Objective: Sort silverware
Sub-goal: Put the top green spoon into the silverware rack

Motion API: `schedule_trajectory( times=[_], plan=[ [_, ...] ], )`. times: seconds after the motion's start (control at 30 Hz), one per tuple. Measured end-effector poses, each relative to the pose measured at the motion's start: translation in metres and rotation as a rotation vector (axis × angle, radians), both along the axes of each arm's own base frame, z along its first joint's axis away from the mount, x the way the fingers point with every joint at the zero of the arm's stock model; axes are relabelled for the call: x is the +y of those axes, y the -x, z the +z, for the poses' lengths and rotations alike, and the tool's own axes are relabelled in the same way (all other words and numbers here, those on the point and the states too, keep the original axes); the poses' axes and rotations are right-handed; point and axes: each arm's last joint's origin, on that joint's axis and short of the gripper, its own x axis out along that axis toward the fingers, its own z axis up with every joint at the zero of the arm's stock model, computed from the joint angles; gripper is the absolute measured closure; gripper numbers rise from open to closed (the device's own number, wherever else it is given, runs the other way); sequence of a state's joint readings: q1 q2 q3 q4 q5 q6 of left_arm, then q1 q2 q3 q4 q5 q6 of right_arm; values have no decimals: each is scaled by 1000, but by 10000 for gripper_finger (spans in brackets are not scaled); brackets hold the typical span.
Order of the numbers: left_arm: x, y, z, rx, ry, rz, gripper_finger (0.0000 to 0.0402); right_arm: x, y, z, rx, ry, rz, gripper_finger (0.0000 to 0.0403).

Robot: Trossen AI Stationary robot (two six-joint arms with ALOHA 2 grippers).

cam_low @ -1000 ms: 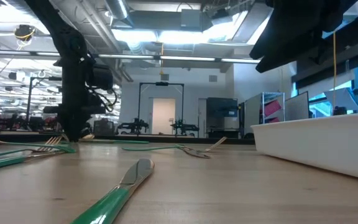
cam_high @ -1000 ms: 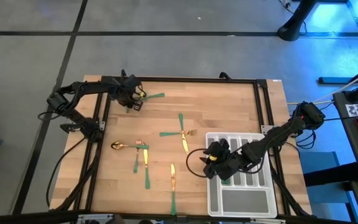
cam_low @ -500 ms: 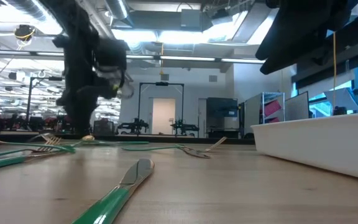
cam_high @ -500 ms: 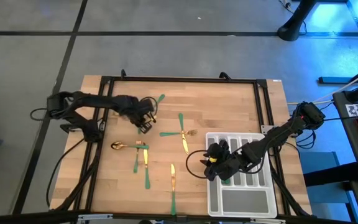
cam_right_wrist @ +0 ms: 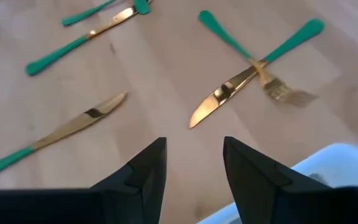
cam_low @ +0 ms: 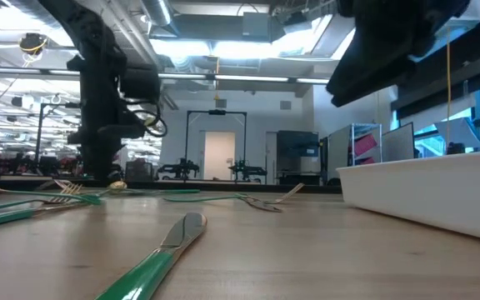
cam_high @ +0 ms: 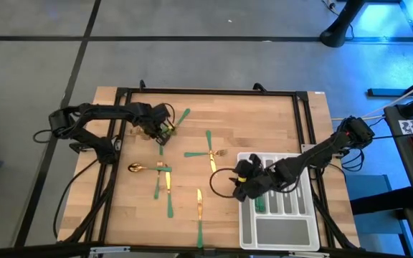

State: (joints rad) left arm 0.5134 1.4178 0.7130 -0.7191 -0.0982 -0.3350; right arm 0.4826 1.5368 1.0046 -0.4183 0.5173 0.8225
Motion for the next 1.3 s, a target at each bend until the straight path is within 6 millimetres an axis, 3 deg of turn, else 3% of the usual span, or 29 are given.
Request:
schedule_trajectory(
  times=[0.13, 0.43, 0.67, 0.87, 1.03, 1.3],
  plan=[
    [11, 3, -4, -77, 11, 23, 346, -13, -6, 0, 16, 53, 6, 244],
    [29, 7, -9, -175, -49, 62, 214, -39, -15, 0, 65, 156, 49, 244],
    [43, 3, -1, -238, -167, 49, 158, -66, -22, 0, 100, 220, 27, 244],
    [25, 10, -9, -111, -58, 95, 154, -93, -26, -1, 148, 288, -2, 244],
    [9, 9, -23, -139, -72, 163, 169, -117, -26, -1, 185, 302, -57, 244],
    [9, 8, -25, -121, -188, 207, 217, -131, -20, -12, 242, 317, -84, 244]
  ],
)
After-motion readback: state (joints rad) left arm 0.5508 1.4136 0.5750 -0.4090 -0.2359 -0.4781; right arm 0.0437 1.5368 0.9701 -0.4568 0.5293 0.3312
